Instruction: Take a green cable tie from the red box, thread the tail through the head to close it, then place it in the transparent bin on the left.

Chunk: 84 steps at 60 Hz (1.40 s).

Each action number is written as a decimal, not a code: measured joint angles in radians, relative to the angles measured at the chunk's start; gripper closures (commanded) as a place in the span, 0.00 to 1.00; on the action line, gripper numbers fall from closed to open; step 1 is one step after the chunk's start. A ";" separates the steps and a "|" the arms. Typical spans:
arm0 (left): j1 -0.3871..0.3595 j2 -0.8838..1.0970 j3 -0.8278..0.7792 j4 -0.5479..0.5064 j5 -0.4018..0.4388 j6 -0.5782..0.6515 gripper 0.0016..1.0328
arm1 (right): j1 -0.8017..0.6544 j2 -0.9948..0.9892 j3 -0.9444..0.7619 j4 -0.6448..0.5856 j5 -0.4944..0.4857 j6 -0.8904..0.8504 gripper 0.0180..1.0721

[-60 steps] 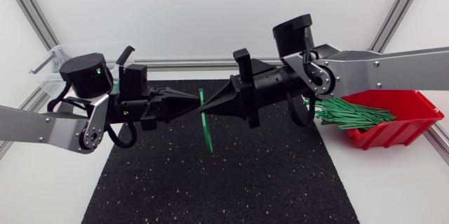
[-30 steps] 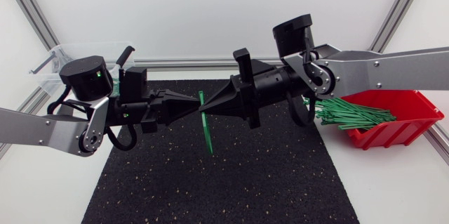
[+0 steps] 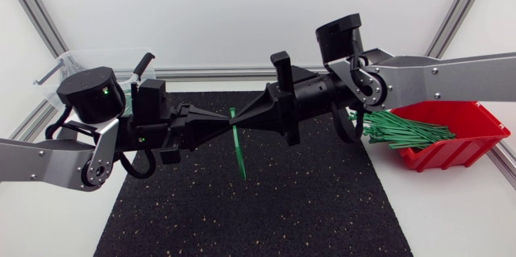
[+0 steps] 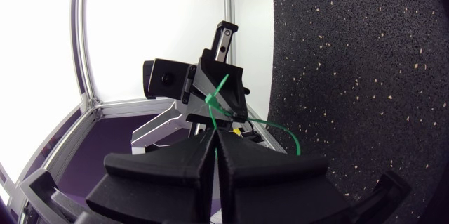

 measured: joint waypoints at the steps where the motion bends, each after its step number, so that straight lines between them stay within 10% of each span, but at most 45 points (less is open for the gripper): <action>1: -0.002 -0.005 -0.004 0.000 -0.002 0.000 0.97 | 0.000 0.000 0.000 0.000 -0.002 0.000 0.95; 37: -0.021 -0.030 -0.027 0.000 -0.005 0.022 0.97 | 0.001 -0.028 0.002 -0.004 0.016 0.000 0.75; 84: -0.017 -0.030 -0.026 0.011 0.006 0.022 0.97 | -0.057 0.002 0.051 -0.053 0.052 0.000 0.74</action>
